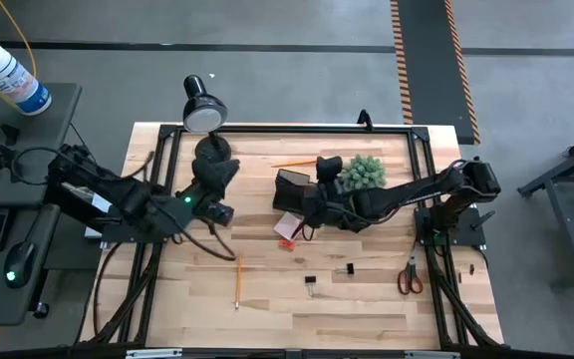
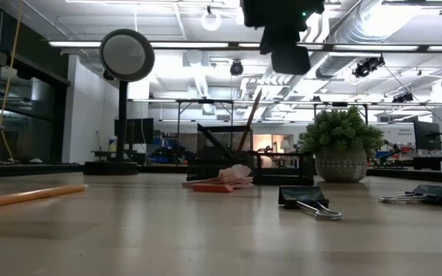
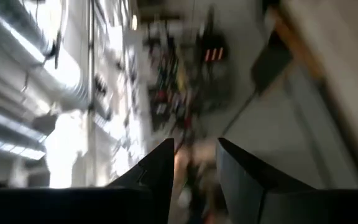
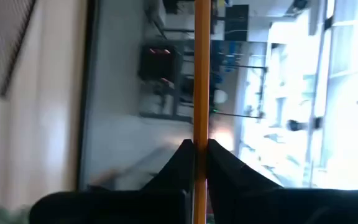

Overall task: Pick and place office supplies into organizer
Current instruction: Put the right orange pencil into the black desk organizer

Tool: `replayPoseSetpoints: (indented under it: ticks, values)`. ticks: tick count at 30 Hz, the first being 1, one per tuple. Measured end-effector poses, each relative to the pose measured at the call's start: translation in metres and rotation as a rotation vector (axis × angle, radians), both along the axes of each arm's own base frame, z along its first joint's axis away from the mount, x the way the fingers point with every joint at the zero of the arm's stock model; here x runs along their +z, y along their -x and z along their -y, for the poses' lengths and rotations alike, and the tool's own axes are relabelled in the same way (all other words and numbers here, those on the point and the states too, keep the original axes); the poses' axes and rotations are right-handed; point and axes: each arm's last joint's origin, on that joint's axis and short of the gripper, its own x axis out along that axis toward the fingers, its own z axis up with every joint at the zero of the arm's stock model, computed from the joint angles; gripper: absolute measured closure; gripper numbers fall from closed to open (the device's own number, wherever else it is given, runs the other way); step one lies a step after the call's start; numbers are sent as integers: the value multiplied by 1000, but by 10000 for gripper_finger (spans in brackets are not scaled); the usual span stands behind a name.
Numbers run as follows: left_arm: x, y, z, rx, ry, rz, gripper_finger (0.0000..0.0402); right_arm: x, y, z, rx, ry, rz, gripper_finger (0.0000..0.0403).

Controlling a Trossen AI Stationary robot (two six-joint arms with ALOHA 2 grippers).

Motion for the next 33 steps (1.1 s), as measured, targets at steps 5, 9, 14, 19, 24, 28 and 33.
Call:
replayPoseSetpoints:
  ticks: [5,9,14,19,24,28,33]
  values:
    - [18,15,-4,-146,170,155,295,-8,-4,0,10,96,-237,389]
    - [30,27,-7,-228,314,249,295,-19,-5,0,17,113,-338,389]
    - [38,37,-8,-343,511,311,295,-40,-10,3,-1,139,-442,389]
    - [36,43,-9,-350,557,299,296,-49,-6,17,-58,159,-528,389]
    - [32,46,-11,-330,563,264,296,-37,-1,29,-92,146,-502,389]
    - [33,46,-10,-332,565,271,296,-38,1,27,-43,121,-582,389]
    - [33,46,-10,-332,567,273,296,-39,7,12,5,140,-638,389]
